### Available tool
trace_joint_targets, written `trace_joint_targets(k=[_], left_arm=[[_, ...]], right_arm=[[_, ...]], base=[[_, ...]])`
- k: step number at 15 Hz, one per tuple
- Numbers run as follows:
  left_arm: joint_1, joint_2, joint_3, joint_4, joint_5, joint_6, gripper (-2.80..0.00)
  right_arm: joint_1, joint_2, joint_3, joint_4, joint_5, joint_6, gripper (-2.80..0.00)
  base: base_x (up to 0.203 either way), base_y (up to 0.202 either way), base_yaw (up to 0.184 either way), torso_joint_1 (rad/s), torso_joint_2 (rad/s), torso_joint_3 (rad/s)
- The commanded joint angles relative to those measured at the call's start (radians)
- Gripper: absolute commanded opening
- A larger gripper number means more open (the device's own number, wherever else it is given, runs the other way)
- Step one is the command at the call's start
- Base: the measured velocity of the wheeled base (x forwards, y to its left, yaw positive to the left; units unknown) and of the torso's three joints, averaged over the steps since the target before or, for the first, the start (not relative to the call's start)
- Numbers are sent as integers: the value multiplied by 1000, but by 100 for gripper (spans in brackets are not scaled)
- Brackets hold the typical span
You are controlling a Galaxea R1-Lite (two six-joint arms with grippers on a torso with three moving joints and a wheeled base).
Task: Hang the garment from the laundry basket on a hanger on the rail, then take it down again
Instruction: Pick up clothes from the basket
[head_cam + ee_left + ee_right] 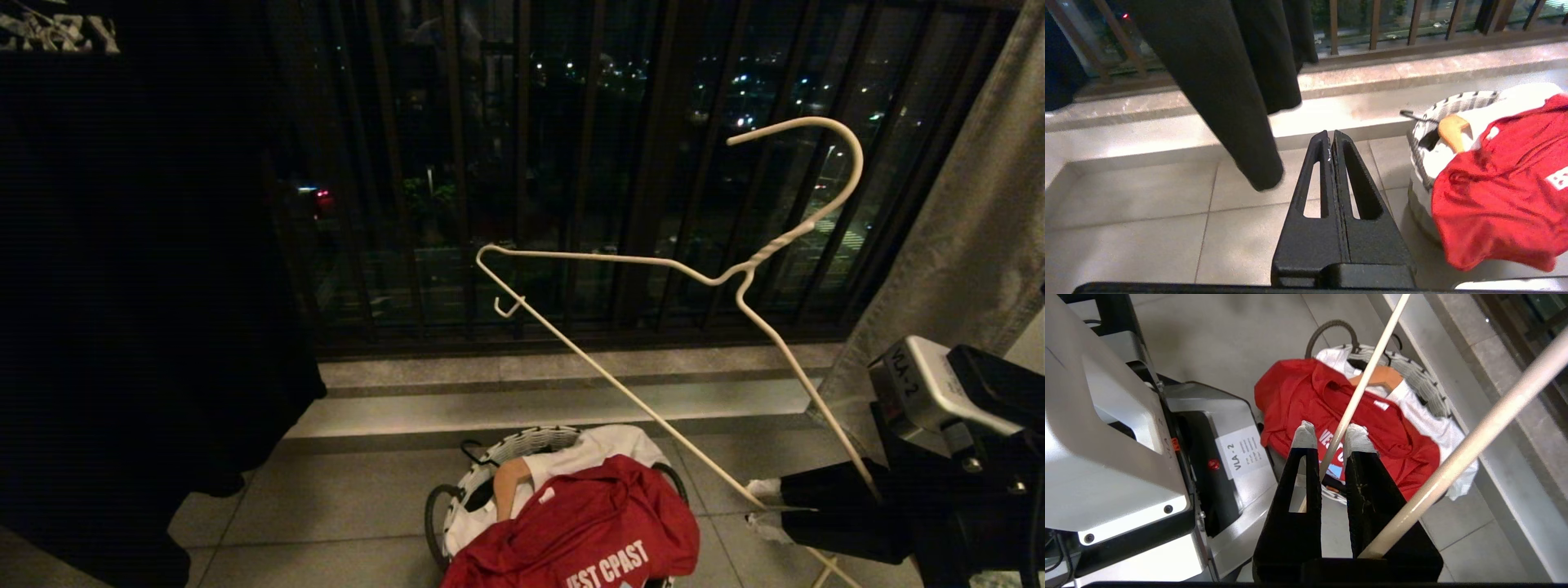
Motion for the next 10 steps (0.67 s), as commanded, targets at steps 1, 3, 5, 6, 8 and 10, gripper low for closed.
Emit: trace_joint_targets(k=[1,3,5,6,8,10], left_arm=[[0,1,0,0,0,0,-280],[0,0,0,0,0,0,-280],[0,0,0,0,0,1,-280],[0,1,0,0,0,2,-280],[0,1,0,0,0,0,-280],[0,1,0,0,0,2,-280]], right_arm=[[0,-3,0,1,3,-2,-280],[0,-6,0,1,3,-3,-280],[0,-7,0,1,3,-2,-280],[0,-9,0,1,3,-2,-280],[0,-9,0,1,3,-2,-280],[0,-7,0,1,2,0,-280]], base=[[0,0,0,-26,354,333],[0,0,0,-7,163,157],[0,0,0,0,60,45],[0,0,0,-2,26,32],[0,0,0,0,0,0],[0,0,0,0,0,0]])
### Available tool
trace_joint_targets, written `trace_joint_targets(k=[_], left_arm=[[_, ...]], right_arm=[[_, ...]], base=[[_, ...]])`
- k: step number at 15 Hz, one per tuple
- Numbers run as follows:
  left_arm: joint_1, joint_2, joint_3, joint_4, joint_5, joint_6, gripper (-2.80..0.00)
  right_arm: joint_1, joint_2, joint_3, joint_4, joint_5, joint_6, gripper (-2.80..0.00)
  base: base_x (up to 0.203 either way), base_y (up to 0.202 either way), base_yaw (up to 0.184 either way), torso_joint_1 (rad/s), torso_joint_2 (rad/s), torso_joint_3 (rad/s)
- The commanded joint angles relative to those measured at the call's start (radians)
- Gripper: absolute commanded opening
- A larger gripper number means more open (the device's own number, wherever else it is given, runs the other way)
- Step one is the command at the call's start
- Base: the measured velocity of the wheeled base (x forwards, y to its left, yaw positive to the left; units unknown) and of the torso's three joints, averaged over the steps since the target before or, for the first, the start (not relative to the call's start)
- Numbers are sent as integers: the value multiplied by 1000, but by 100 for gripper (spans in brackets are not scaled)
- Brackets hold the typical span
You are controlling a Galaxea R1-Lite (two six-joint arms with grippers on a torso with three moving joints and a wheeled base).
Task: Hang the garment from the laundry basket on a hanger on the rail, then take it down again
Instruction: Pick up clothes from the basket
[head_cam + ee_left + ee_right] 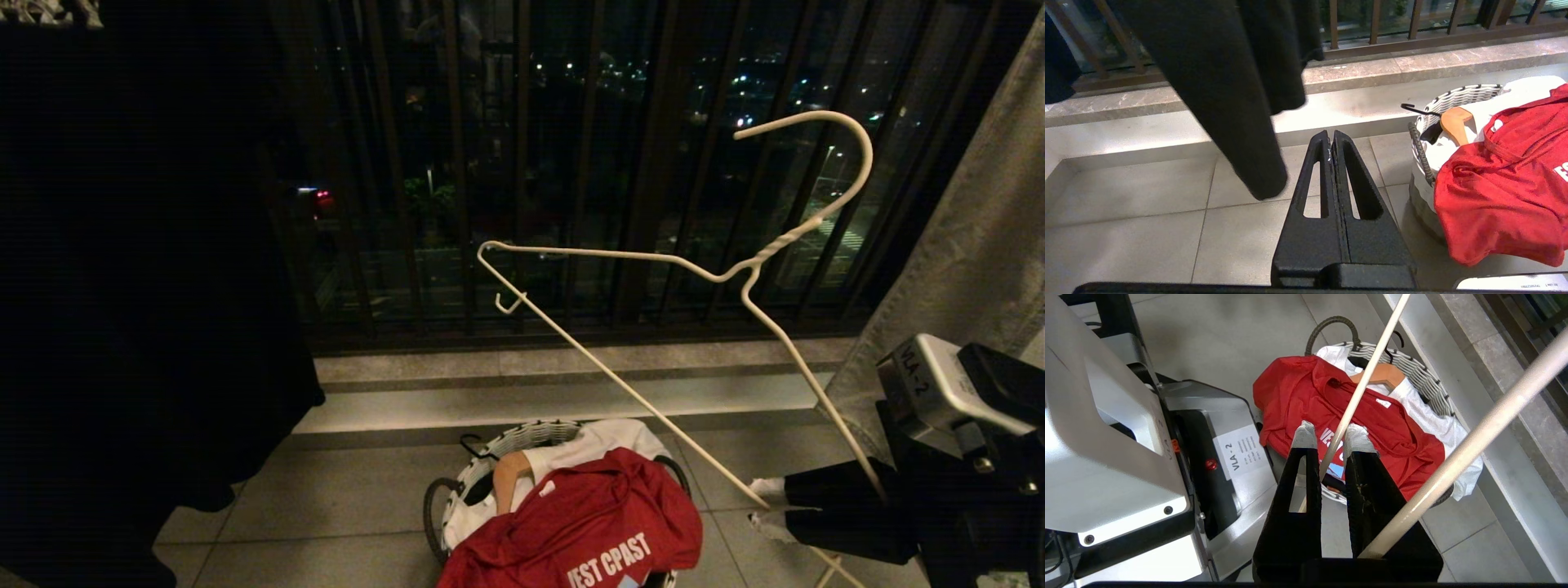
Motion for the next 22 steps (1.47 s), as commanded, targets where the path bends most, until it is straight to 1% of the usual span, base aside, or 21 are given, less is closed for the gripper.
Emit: trace_joint_targets(k=[1,10,15,19,22], left_arm=[[0,1,0,0,0,1,-280],[0,0,0,0,0,0,-280],[0,1,0,0,-1,0,-280],[0,1,0,0,-1,1,-280],[0,1,0,0,0,1,-280]], right_arm=[[-3,2,0,1,2,-2,-280],[-7,15,0,3,7,10,-280],[-16,6,-4,3,8,55,-280],[-25,4,-1,3,5,71,-280],[-30,9,0,1,8,65,-280]], base=[[0,0,0,0,0,0],[0,0,0,0,0,0],[0,0,0,0,0,0],[0,0,0,0,0,0],[0,0,0,0,0,0]])
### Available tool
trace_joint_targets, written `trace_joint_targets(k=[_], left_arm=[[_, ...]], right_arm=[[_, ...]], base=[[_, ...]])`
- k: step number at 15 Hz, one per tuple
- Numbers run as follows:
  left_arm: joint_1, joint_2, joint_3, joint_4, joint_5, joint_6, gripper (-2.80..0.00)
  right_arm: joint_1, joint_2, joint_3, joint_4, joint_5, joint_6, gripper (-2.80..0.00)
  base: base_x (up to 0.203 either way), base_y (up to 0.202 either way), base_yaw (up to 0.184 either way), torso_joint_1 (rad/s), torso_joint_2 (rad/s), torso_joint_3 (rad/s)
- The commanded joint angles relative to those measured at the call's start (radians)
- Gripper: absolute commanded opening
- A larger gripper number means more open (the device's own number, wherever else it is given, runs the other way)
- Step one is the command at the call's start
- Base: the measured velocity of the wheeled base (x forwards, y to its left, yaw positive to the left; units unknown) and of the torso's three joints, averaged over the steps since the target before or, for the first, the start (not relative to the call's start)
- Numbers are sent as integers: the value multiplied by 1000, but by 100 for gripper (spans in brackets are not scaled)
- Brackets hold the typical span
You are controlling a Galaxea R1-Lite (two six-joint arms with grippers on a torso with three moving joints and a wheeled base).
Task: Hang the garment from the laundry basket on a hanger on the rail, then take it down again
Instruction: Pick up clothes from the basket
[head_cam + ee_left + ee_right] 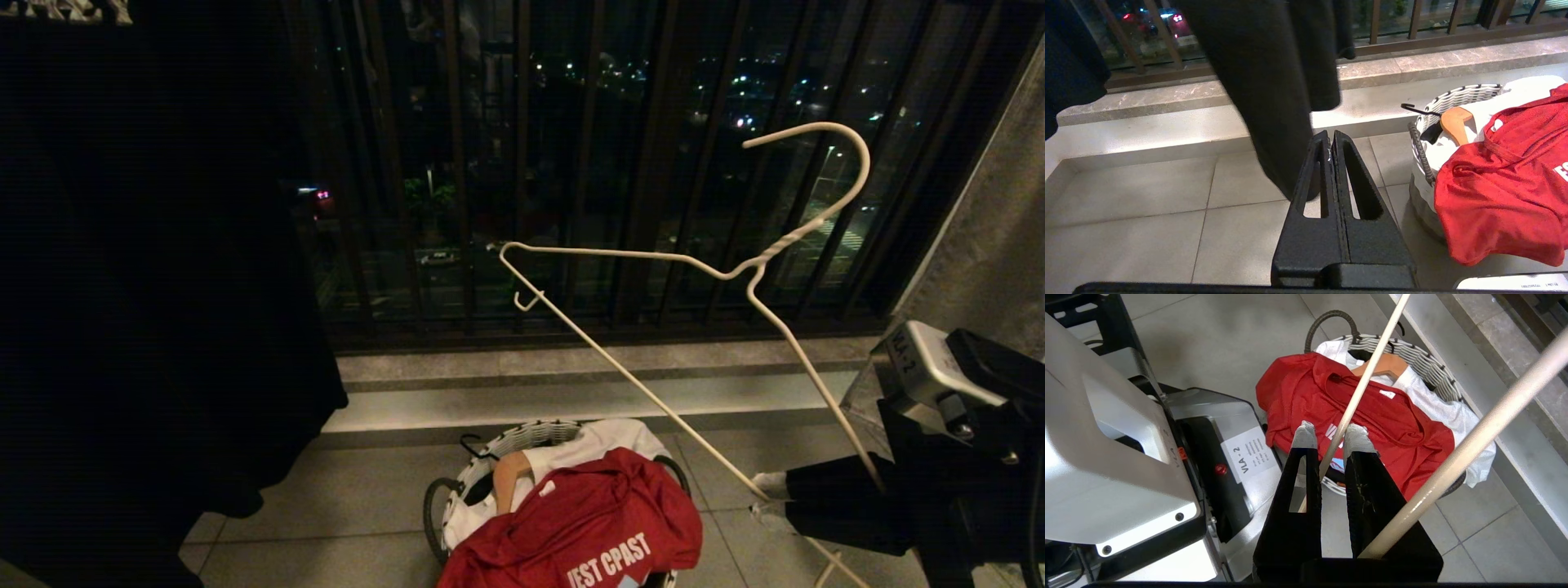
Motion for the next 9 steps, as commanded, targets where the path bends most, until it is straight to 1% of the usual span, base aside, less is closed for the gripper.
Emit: trace_joint_targets(k=[1,4,6,7,9], left_arm=[[0,1,0,0,0,2,-280],[0,0,0,0,0,14,-280],[0,1,-48,5,-8,12,-280],[0,23,-90,9,-27,12,-280],[0,145,-159,7,-84,11,-280]], right_arm=[[0,4,0,0,4,-5,-280],[1,4,0,0,7,-9,-280],[1,6,0,-1,8,-9,-280],[1,13,0,-1,8,-9,-280],[2,23,2,-20,8,-9,-280]], base=[[0,0,0,0,0,0],[0,0,0,0,0,0],[0,0,0,0,0,0],[0,0,0,0,0,0],[0,0,0,0,0,0]])
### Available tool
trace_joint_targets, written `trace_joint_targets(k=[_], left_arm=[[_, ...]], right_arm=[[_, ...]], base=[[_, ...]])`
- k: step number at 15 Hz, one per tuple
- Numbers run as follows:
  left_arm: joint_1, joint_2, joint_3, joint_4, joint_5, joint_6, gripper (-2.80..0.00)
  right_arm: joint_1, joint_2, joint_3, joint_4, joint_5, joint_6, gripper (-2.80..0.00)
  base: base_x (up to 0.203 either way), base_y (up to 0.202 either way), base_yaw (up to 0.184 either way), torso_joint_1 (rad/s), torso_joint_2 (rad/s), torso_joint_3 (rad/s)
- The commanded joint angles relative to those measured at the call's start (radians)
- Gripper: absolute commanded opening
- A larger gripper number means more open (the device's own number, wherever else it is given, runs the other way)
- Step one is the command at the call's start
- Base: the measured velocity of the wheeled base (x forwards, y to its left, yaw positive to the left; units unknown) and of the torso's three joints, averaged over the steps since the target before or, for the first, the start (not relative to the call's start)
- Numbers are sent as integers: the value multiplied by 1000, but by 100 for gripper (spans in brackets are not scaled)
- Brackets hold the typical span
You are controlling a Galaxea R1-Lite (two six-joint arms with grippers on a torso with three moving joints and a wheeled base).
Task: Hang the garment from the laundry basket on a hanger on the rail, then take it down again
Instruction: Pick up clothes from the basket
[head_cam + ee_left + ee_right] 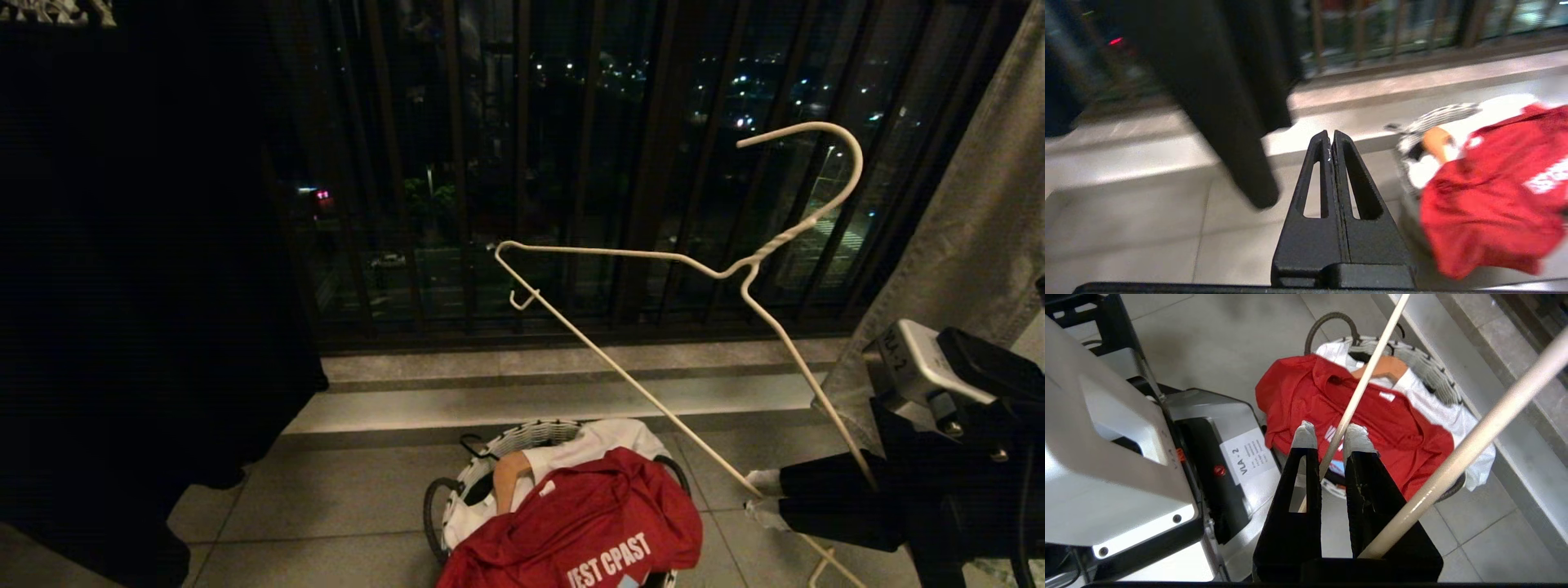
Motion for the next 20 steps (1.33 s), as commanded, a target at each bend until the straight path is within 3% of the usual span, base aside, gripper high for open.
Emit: trace_joint_targets(k=[1,6,9,15,20], left_arm=[[-1,163,-70,-2,-40,0,-280],[-31,650,-300,-5,-308,0,-280],[-185,939,-414,-6,-381,-20,-280],[-447,1511,-664,-6,-397,-90,-280],[-568,1783,-796,-7,-336,-126,-280]], right_arm=[[0,13,3,-12,1,-3,-280],[0,13,1,-26,3,2,-280],[0,14,-1,-43,1,5,-280],[-10,27,-3,-67,-5,8,-280],[-29,34,-9,-83,-5,6,-280]], base=[[0,0,0,0,0,0],[0,0,0,0,0,0],[0,0,0,0,0,0],[0,0,0,0,0,0],[0,0,0,0,0,0]])
